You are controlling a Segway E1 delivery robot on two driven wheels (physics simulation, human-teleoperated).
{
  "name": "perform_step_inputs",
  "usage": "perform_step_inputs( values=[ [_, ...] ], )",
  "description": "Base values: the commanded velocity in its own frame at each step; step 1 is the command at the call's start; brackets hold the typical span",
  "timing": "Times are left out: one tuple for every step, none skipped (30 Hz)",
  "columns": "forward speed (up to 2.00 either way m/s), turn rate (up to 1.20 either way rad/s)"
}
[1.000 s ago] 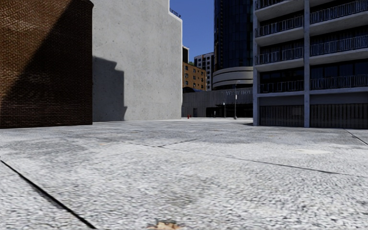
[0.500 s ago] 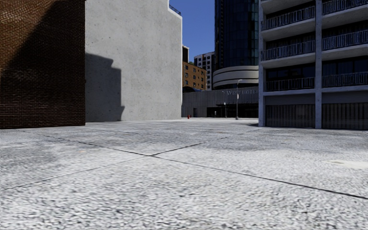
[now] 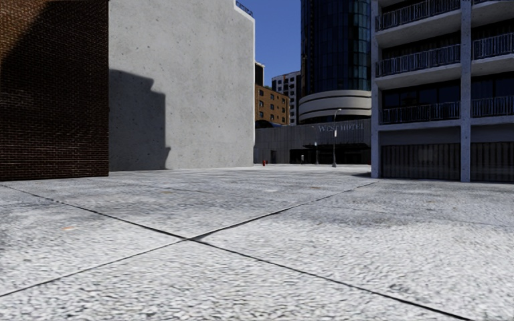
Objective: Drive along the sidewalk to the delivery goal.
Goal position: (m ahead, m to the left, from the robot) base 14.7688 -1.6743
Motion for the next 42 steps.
perform_step_inputs(
  values=[
    [2.0, 0.0],
    [2.0, 0.0],
    [2.0, 0.0],
    [2.0, 0.0],
    [2.0, 0.0],
    [2.0, 0.0],
    [2.0, 0.0],
    [2.0, 0.0],
    [2.0, 0.0],
    [2.0, 0.0],
    [2.0, 0.0],
    [2.0, 0.0],
    [2.0, 0.0],
    [2.0, 0.0],
    [2.0, 0.0],
    [2.0, 0.0],
    [2.0, 0.0],
    [2.0, 0.0],
    [2.0, 0.0],
    [2.0, 0.0],
    [2.0, 0.0],
    [2.0, 0.0],
    [2.0, 0.0],
    [2.0, 0.0],
    [2.0, 0.0],
    [2.0, 0.0],
    [2.0, 0.0],
    [2.0, 0.0],
    [2.0, 0.0],
    [2.0, 0.0],
    [2.0, 0.0],
    [2.0, 0.0],
    [2.0, 0.0],
    [2.0, 0.0],
    [2.0, 0.0],
    [2.0, 0.0],
    [2.0, 0.0],
    [2.0, 0.0],
    [2.0, 0.0],
    [2.0, 0.0],
    [2.0, 0.0],
    [2.0, 0.0]
  ],
)
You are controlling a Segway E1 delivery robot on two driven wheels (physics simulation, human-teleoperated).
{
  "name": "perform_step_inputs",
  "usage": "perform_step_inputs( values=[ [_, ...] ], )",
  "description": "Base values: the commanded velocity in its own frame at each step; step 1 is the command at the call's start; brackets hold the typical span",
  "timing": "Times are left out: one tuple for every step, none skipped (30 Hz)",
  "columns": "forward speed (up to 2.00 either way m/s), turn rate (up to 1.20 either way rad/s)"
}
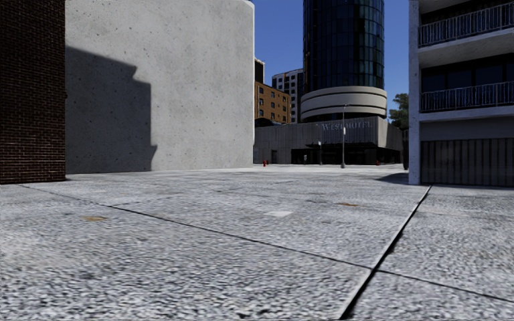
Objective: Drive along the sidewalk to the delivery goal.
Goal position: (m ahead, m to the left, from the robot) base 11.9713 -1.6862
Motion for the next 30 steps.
perform_step_inputs(
  values=[
    [2.0, 0.0],
    [2.0, 0.0],
    [2.0, 0.0],
    [2.0, 0.0],
    [2.0, 0.0],
    [2.0, 0.0],
    [2.0, 0.0],
    [2.0, 0.0],
    [2.0, 0.0],
    [2.0, 0.0],
    [2.0, 0.0],
    [2.0, 0.0],
    [2.0, 0.0],
    [2.0, 0.0],
    [2.0, 0.0],
    [2.0, 0.0],
    [2.0, 0.0],
    [2.0, 0.0],
    [2.0, 0.0],
    [2.0, 0.0],
    [2.0, 0.0],
    [2.0, 0.0],
    [2.0, 0.0],
    [2.0, 0.0],
    [2.0, 0.0],
    [2.0, 0.0],
    [2.0, 0.0],
    [2.0, 0.0],
    [2.0, 0.0],
    [2.0, 0.0]
  ],
)
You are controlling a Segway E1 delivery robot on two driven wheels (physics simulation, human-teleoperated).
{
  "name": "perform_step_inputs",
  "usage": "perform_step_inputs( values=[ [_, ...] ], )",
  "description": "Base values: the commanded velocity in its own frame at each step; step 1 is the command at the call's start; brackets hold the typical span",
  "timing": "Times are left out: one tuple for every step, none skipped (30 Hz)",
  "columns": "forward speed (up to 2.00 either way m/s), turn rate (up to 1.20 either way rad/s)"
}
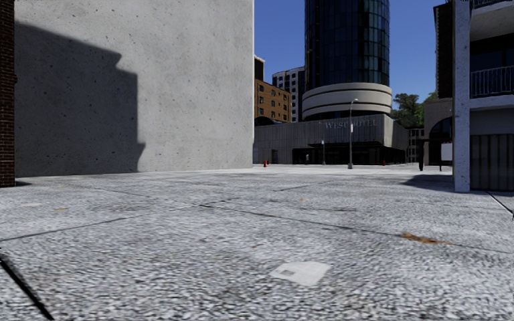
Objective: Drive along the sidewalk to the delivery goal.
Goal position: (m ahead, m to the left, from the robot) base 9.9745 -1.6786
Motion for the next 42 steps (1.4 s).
perform_step_inputs(
  values=[
    [2.0, 0.0],
    [2.0, 0.0],
    [2.0, 0.0],
    [2.0, 0.0],
    [2.0, 0.0],
    [2.0, 0.0],
    [2.0, 0.0],
    [2.0, 0.0],
    [2.0, 0.0],
    [2.0, 0.0],
    [2.0, 0.0],
    [2.0, 0.0],
    [2.0, -0.05],
    [2.0, -0.05],
    [2.0, -0.21],
    [2.0, -0.31],
    [2.0, -0.37],
    [2.0, -0.37],
    [2.0, -0.39],
    [2.0, -0.39],
    [2.0, -0.39],
    [2.0, -0.39],
    [2.0, -0.39],
    [2.0, -0.39],
    [2.0, -0.39],
    [2.0, -0.39],
    [2.0, -0.39],
    [2.0, -0.39],
    [2.0, -0.39],
    [2.0, -0.39],
    [2.0, -0.39],
    [2.0, -0.39],
    [2.0, -0.39],
    [2.0, -0.39],
    [2.0, -0.39],
    [2.0, -0.39],
    [2.0, -0.39],
    [2.0, -0.39],
    [2.0, -0.39],
    [2.0, -0.39],
    [2.0, -0.39],
    [2.0, -0.39]
  ],
)
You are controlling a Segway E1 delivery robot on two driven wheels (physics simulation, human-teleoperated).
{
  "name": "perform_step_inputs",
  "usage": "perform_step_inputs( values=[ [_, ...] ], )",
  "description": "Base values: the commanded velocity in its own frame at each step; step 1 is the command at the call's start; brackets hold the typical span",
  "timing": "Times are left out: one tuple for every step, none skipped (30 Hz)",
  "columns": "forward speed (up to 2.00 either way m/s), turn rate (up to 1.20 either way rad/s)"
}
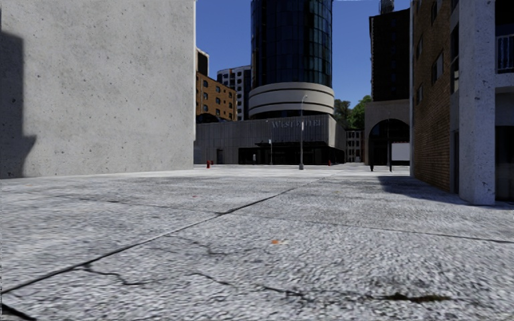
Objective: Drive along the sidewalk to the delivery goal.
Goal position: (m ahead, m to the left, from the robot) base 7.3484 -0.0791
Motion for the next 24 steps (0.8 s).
perform_step_inputs(
  values=[
    [2.0, -0.39],
    [2.0, -0.39],
    [2.0, -0.37],
    [2.0, 0.0],
    [2.0, 0.0],
    [2.0, 0.0],
    [2.0, 0.0],
    [2.0, 0.0],
    [2.0, 0.0],
    [2.0, 0.0],
    [2.0, 0.0],
    [2.0, 0.0],
    [2.0, 0.0],
    [2.0, 0.0],
    [2.0, 0.0],
    [2.0, 0.0],
    [2.0, 0.0],
    [2.0, 0.0],
    [2.0, 0.0],
    [2.0, 0.0],
    [2.0, 0.0],
    [2.0, 0.0],
    [2.0, 0.0],
    [2.0, 0.0]
  ],
)
